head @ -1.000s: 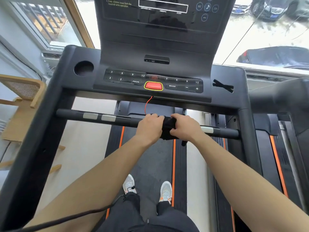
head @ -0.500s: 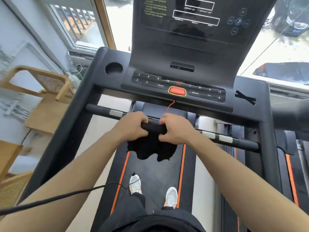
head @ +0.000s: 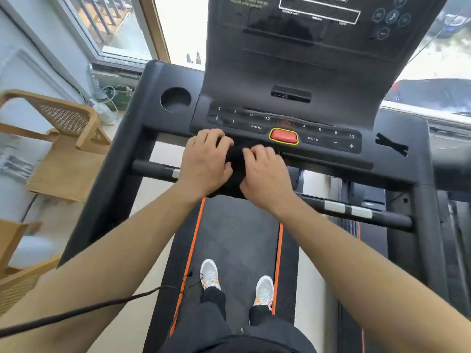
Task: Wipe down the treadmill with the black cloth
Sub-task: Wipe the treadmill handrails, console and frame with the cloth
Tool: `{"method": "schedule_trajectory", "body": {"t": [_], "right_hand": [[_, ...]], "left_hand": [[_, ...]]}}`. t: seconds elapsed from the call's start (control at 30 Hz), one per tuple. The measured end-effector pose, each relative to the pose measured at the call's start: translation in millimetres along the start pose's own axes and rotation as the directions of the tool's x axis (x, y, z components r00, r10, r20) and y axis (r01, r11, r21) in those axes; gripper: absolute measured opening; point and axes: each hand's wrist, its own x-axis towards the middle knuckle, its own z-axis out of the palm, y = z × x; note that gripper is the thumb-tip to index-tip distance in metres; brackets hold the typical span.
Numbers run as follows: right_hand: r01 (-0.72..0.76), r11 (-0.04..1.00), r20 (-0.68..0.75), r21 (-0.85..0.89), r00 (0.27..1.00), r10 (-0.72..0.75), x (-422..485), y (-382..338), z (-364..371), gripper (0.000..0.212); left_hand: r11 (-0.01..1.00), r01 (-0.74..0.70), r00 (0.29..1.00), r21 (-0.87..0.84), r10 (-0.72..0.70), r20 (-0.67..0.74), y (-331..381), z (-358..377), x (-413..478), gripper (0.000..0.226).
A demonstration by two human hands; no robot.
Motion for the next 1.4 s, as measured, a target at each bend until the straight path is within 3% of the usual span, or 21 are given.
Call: {"method": "schedule_trajectory", "body": {"t": [0.07,0.17,0.3,0.37,0.43,0.5,0.53,0.6,0.63,0.7,0.77,0.83,0.9,0.97,1.03,1.1,1.17,1.23,1.27,1.33,1.4], "right_hand": [[0.005,1.0,0.165,0.01,0.986,-0.006,-29.4,-8.6,23.1,0.053],[-0.012,0.997,0.238,-0.075,0.971,0.03,-40.0,-14.4,55.9,0.056],[-0.105,0.992,0.429,-0.064,0.895,0.122,4.8,-12.0,59.3,0.026],[-0.085,0.996,0.6,-0.011,0.797,0.075,23.1,-5.5,58.9,0.02],[-0.095,0.993,0.736,0.075,0.677,0.009,37.6,2.1,56.3,0.026],[-0.16,0.974,0.844,0.163,0.534,-0.054,51.7,7.8,51.6,0.027],[-0.182,0.966,0.872,0.184,0.483,-0.076,56.0,8.9,50.6,0.027],[-0.193,0.966,0.87,0.174,0.489,-0.059,54.7,7.8,50.6,0.029],[-0.187,0.972,0.822,0.145,0.57,-0.013,47.4,4.9,52.8,0.027],[-0.136,0.99,0.546,0.043,0.833,0.091,19.1,-5.1,68.0,0.019],[-0.043,0.997,0.223,-0.06,0.973,0.056,-5.3,-17.0,81.5,0.016],[-0.021,0.996,0.076,-0.091,0.997,0.028,-9.6,-20.9,84.8,0.015],[-0.058,0.997,0.276,-0.048,0.959,0.069,3.6,-21.7,73.6,0.013],[-0.097,0.994,0.619,0.048,0.784,0.047,31.3,-17.3,61.0,0.02],[-0.172,0.972,0.839,0.158,0.542,-0.041,60.7,-15.0,51.5,0.026],[-0.211,0.956,0.876,0.202,0.476,-0.08,70.4,-17.4,55.1,0.026],[-0.183,0.973,0.773,0.14,0.634,0.008,57.5,-23.5,62.9,0.025],[-0.061,0.998,0.453,-0.01,0.89,0.058,28.5,-36.5,78.1,0.021],[-0.009,0.997,0.298,-0.075,0.954,0.032,16.2,-43.6,84.2,0.021],[0.012,0.99,0.144,-0.142,0.99,0.008,11.1,-51.8,86.7,0.024],[-0.027,0.998,0.348,-0.051,0.937,0.043,29.7,-52.5,77.0,0.021]], "left_hand": [[0.988,-0.151,0.987,-0.027,0.152,0.06,4.1,17.8,-23.2,0.046],[0.985,-0.17,0.925,0.027,0.15,0.349,4.7,44.3,-46.0,0.06],[0.986,-0.135,0.856,0.094,0.068,0.512,3.8,51.6,-16.6,0.03],[0.991,-0.125,0.73,0.043,0.062,0.68,1.0,50.2,5.6,0.03],[0.995,-0.058,0.505,-0.077,0.096,0.858,-3.7,48.1,26.6,0.032],[0.988,0.051,0.304,-0.146,0.124,0.944,-9.0,45.2,41.3,0.037],[0.984,0.077,0.267,-0.16,0.135,0.954,-10.3,44.5,43.8,0.038],[0.989,0.023,0.355,-0.146,0.128,0.926,-10.6,46.4,35.8,0.036],[0.992,-0.059,0.473,-0.11,0.124,0.872,-10.9,50.1,25.5,0.035],[0.979,-0.203,0.75,-0.018,0.167,0.64,-14.2,60.9,-1.4,0.026],[0.956,-0.291,0.897,0.046,0.256,0.361,-21.2,71.0,-24.4,0.017],[0.938,-0.337,0.924,0.079,0.313,0.221,-27.4,75.5,-33.7,0.018],[0.956,-0.293,0.889,0.035,0.259,0.378,-27.0,70.4,-26.8,0.021],[0.978,-0.206,0.751,-0.029,0.177,0.636,-27.9,55.7,-4.7,0.027],[0.988,-0.077,0.524,-0.136,0.156,0.837,-33.4,43.4,20.9,0.031],[0.988,-0.039,0.412,-0.15,0.153,0.898,-36.0,38.9,29.0,0.032],[0.989,-0.125,0.552,-0.074,0.132,0.823,-40.6,42.8,16.4,0.03],[0.966,-0.256,0.786,0.041,0.183,0.59,-47.9,53.8,-9.2,0.023],[0.949,-0.307,0.864,0.078,0.243,0.442,-52.1,61.7,-21.8,0.019],[0.932,-0.348,0.917,0.105,0.315,0.246,-60.5,67.1,-33.7,0.017],[0.95,-0.312,0.873,0.016,0.279,0.401,-64.0,60.9,-25.4,0.018]]}}
